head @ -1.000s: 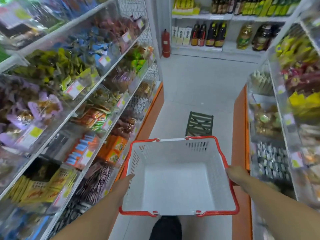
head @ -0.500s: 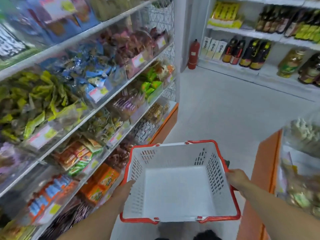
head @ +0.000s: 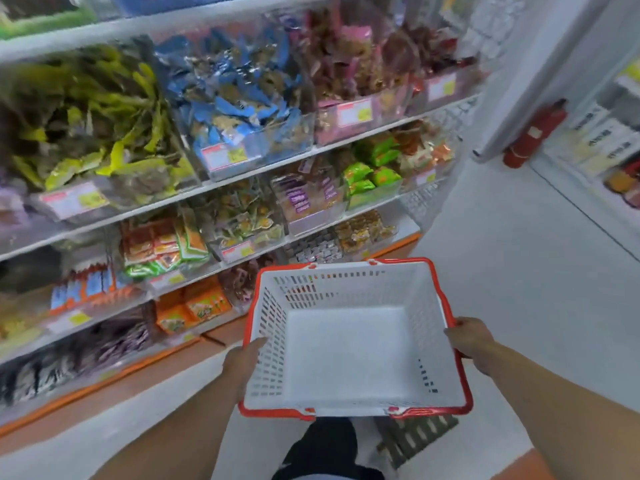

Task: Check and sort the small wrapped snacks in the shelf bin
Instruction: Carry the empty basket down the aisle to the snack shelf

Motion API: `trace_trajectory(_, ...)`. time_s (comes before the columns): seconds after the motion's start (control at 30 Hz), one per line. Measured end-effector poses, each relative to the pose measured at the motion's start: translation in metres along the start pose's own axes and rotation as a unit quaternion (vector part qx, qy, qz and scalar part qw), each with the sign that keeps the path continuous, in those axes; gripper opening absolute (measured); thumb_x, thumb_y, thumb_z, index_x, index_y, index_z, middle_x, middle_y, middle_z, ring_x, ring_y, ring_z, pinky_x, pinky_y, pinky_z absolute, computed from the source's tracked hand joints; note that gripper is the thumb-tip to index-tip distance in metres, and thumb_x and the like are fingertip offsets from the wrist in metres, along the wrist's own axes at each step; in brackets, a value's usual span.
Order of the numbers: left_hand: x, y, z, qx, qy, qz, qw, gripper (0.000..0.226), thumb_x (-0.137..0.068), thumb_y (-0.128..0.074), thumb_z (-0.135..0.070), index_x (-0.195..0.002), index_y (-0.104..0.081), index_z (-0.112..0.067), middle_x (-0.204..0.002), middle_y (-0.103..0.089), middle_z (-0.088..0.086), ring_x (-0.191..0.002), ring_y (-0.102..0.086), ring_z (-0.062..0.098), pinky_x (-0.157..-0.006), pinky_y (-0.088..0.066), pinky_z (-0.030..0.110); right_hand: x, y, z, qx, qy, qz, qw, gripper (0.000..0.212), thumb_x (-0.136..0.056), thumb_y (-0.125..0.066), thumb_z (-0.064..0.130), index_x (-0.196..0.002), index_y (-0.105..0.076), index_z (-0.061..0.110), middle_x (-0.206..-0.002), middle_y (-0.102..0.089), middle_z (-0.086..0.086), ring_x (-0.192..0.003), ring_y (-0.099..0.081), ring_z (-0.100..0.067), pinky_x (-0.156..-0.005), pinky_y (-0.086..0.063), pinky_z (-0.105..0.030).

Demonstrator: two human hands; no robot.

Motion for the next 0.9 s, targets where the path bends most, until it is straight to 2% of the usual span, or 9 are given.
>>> trace_trajectory(0.13, -0.031, 0.008, 0.005, 0.025, 0.035, -0.027, 0.999, 0.035, -0.088, -0.077, -0.029, -0.103, -0.072, 0.001, -0.094, -0.076, 0.022, -0.087, -0.074, 0.042, -0.088, -0.058, 0.056, -0.031, -0.016, 0.053, 0.083, 0.034, 0.026, 0.996, 0.022, -0.086, -0.055, 0.002, -0.094, -0.075, 0.006, -0.088, -0.075, -0.014, -0.083, -0.071, -0.032, -0.079, -0.061, -0.042)
trace_trajectory(0.2, -0.040, 0.015, 0.008, 0.024, 0.041, -0.048, 0.998, 0.034, -0.089, -0.075, -0.032, -0.101, -0.072, 0.000, -0.092, -0.076, 0.020, -0.086, -0.074, 0.040, -0.088, -0.059, 0.052, -0.039, -0.031, 0.080, 0.137, 0.046, 0.037, 0.989, 0.021, -0.090, -0.055, 0.004, -0.100, -0.073, 0.003, -0.094, -0.073, -0.016, -0.087, -0.069, -0.033, -0.073, -0.055, -0.035)
trace_trajectory(0.33, -0.050, 0.036, 0.022, 0.027, 0.046, -0.096, 0.994, 0.031, -0.091, -0.072, -0.034, -0.101, -0.072, -0.004, -0.091, -0.076, 0.016, -0.083, -0.074, 0.036, -0.086, -0.060, 0.049, -0.051, -0.065, 0.123, 0.218, 0.052, 0.062, 0.973, 0.025, -0.094, -0.050, 0.002, -0.110, -0.068, -0.004, -0.110, -0.069, -0.024, -0.102, -0.067, -0.039, -0.077, -0.052, -0.036)
trace_trajectory(0.43, -0.060, 0.048, 0.041, 0.033, 0.037, -0.134, 0.990, 0.030, -0.092, -0.070, -0.036, -0.104, -0.071, -0.009, -0.087, -0.076, 0.009, -0.075, -0.074, 0.029, -0.070, -0.062, 0.039, -0.065, -0.093, 0.146, 0.256, 0.052, 0.094, 0.961, 0.026, -0.094, -0.049, 0.001, -0.110, -0.068, -0.006, -0.110, -0.069, -0.024, -0.102, -0.068, -0.038, -0.083, -0.059, -0.039)
trace_trajectory(0.57, -0.083, 0.049, 0.068, 0.069, 0.043, -0.196, 0.977, 0.028, -0.090, -0.071, -0.038, -0.105, -0.066, -0.015, -0.083, -0.071, 0.000, -0.067, -0.066, 0.016, -0.051, -0.046, 0.023, -0.098, -0.134, 0.162, 0.300, 0.069, 0.128, 0.943, 0.025, -0.095, -0.050, 0.003, -0.112, -0.067, -0.005, -0.112, -0.069, -0.023, -0.104, -0.067, -0.039, -0.092, -0.057, -0.047)
trace_trajectory(0.63, -0.099, 0.042, 0.080, 0.070, 0.050, -0.223, 0.971, 0.029, -0.090, -0.070, -0.041, -0.100, -0.066, -0.014, -0.089, -0.072, 0.003, -0.068, -0.063, 0.017, -0.055, -0.045, 0.025, -0.124, -0.157, 0.161, 0.320, 0.073, 0.147, 0.933, 0.025, -0.095, -0.052, 0.005, -0.113, -0.066, -0.006, -0.114, -0.069, -0.024, -0.106, -0.066, -0.039, -0.094, -0.056, -0.047)
trace_trajectory(0.73, -0.136, 0.028, 0.102, 0.051, 0.064, -0.277, 0.957, 0.041, -0.089, -0.070, -0.044, -0.104, -0.069, -0.007, -0.097, -0.067, 0.010, -0.086, -0.062, 0.033, -0.077, -0.046, 0.035, -0.175, -0.191, 0.151, 0.355, 0.071, 0.184, 0.914, 0.026, -0.096, -0.054, 0.006, -0.116, -0.064, -0.008, -0.116, -0.068, -0.025, -0.107, -0.067, -0.038, -0.093, -0.056, -0.045)
trace_trajectory(0.83, -0.179, 0.013, 0.130, 0.053, 0.087, -0.313, 0.944, 0.047, -0.088, -0.072, -0.045, -0.107, -0.070, -0.003, -0.105, -0.072, 0.019, -0.098, -0.066, 0.039, -0.085, -0.051, 0.041, -0.232, -0.231, 0.130, 0.367, 0.061, 0.250, 0.894, 0.028, -0.096, -0.051, -0.003, -0.122, -0.062, -0.009, -0.119, -0.066, -0.021, -0.103, -0.066, -0.034, -0.072, -0.059, -0.029)
trace_trajectory(0.9, -0.207, 0.006, 0.152, 0.055, 0.104, -0.329, 0.937, 0.050, -0.089, -0.072, -0.044, -0.114, -0.068, -0.001, -0.110, -0.071, 0.021, -0.101, -0.065, 0.040, -0.086, -0.050, 0.041, -0.263, -0.257, 0.106, 0.398, 0.052, 0.300, 0.865, 0.031, -0.096, -0.053, -0.004, -0.127, -0.061, -0.006, -0.124, -0.065, -0.018, -0.108, -0.065, -0.031, -0.084, -0.059, -0.031)
Point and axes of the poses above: each hand's wrist, its own x-axis away from the middle knuckle, its own y-axis out of the back of the hand, z = x × y, the point moved 2 cm from there along -x, towards the middle knuckle
